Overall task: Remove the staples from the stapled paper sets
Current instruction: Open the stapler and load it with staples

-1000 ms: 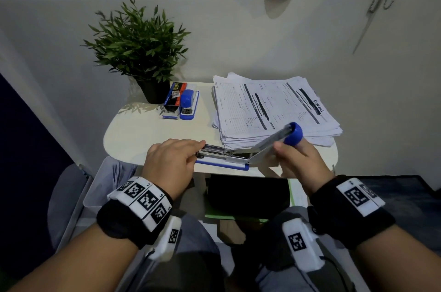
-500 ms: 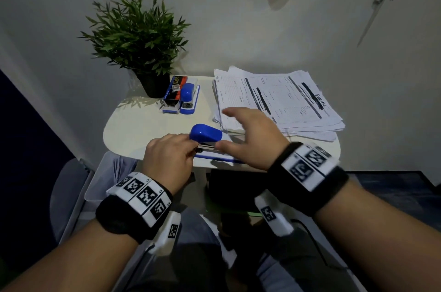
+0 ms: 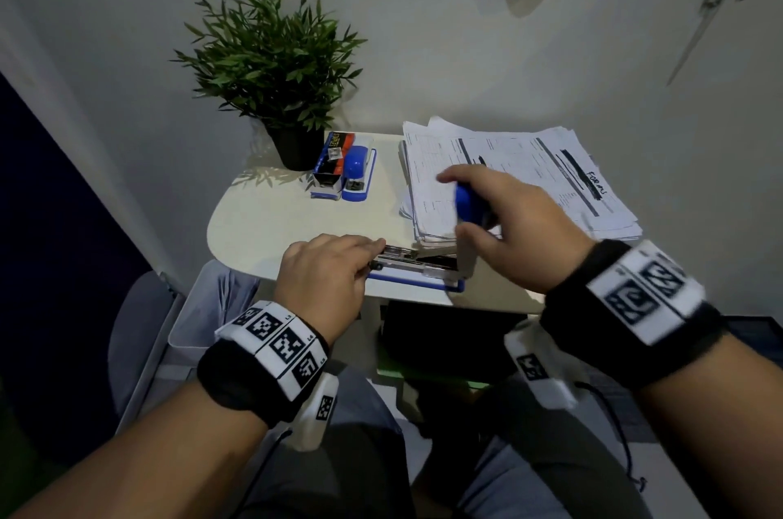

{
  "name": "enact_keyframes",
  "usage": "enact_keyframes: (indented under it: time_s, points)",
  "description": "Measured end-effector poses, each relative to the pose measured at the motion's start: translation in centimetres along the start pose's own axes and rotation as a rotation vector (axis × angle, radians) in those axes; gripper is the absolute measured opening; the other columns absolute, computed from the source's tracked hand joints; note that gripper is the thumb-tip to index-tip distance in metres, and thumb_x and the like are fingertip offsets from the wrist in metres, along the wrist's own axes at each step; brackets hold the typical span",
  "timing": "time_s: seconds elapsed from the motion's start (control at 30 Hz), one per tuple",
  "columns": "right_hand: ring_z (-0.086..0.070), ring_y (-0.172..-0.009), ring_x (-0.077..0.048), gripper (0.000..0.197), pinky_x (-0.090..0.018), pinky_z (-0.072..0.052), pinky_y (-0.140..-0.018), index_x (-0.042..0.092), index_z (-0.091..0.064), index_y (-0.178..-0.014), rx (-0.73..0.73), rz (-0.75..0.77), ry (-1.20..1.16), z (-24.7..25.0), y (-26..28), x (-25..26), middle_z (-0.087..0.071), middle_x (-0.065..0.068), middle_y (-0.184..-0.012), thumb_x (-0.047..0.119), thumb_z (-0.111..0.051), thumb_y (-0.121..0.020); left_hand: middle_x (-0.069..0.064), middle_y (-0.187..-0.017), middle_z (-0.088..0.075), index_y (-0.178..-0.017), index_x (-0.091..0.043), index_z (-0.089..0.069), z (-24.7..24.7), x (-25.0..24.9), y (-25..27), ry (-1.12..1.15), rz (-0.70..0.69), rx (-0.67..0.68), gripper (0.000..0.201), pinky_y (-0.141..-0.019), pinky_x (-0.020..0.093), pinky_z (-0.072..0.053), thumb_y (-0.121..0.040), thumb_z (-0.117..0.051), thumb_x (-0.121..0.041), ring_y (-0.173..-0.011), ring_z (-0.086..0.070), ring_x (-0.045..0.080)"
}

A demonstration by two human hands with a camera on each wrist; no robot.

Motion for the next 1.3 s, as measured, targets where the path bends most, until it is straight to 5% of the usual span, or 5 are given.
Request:
enact_keyframes:
  time_s: [0.27, 0.47, 0.83, 1.07, 1.3]
  points:
    - [-0.056, -0.069, 0.010, 0.039, 0.000, -0.040, -0.067, 0.036, -0.054, -0.081, -0.190, -0.316, -0.146, 2.4, 5.4, -7.9, -0.060, 0.014, -0.081, 0.007, -0.079, -0.072, -0.009, -0.094, -0.072, -0.102, -0.028, -0.073, -0.2, 0.0, 0.4, 0.002, -0.008, -0.033, 0.038, -0.070, 0.035, -0.049, -0.068, -0.078, -0.013, -0.082, -0.067, 0.019]
    - [-0.057, -0.067, -0.017, 0.025, -0.027, -0.050, -0.068, 0.026, -0.061, -0.075, -0.084, -0.582, -0.133, 0.1, 7.6, -11.4, -0.063, 0.003, -0.074, 0.013, -0.082, -0.070, -0.010, -0.091, -0.073, -0.100, -0.028, -0.073, -0.2, -0.1, 0.4, -0.012, -0.005, -0.028, 0.034, -0.066, 0.036, -0.050, -0.069, -0.062, -0.020, -0.079, -0.068, 0.019]
    - [-0.057, -0.099, -0.014, 0.019, -0.013, -0.031, -0.071, 0.026, -0.066, -0.097, 0.013, -0.417, 0.086, 3.0, 2.4, -4.3, -0.060, 0.003, -0.111, 0.032, -0.073, -0.080, -0.007, -0.109, -0.069, -0.117, -0.028, -0.066, -0.1, 0.0, 0.1, 0.082, 0.100, 0.146, 0.044, -0.081, 0.039, -0.047, -0.076, -0.074, -0.014, -0.098, -0.062, 0.023]
    - [-0.050, -0.121, -0.018, 0.031, -0.031, -0.039, -0.103, 0.027, -0.062, -0.122, 0.265, -0.277, 0.126, -4.7, -1.6, -0.2, -0.055, 0.002, -0.134, 0.031, -0.059, -0.091, -0.013, -0.130, -0.052, -0.131, -0.037, -0.050, 1.4, 0.6, -0.9, 0.314, 0.308, 0.217, 0.048, -0.099, 0.030, -0.035, -0.086, -0.063, -0.029, -0.116, -0.045, 0.013]
    - [-0.058, -0.104, -0.018, 0.027, -0.028, -0.045, -0.091, 0.023, -0.068, -0.115, 0.296, -0.347, 0.018, -6.8, -0.7, -1.7, -0.067, 0.000, -0.114, 0.033, -0.053, -0.095, -0.003, -0.121, -0.061, -0.114, -0.029, -0.065, 2.3, 7.1, -4.6, 0.254, 0.565, 0.275, 0.030, -0.089, 0.029, -0.043, -0.085, -0.066, -0.030, -0.096, -0.055, 0.013]
Point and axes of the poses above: each hand's wrist, its own y-axis away from the middle knuckle, its own z-axis out of the back of the hand, x = y × z, the point moved 6 cm from there along -y, towards the middle knuckle
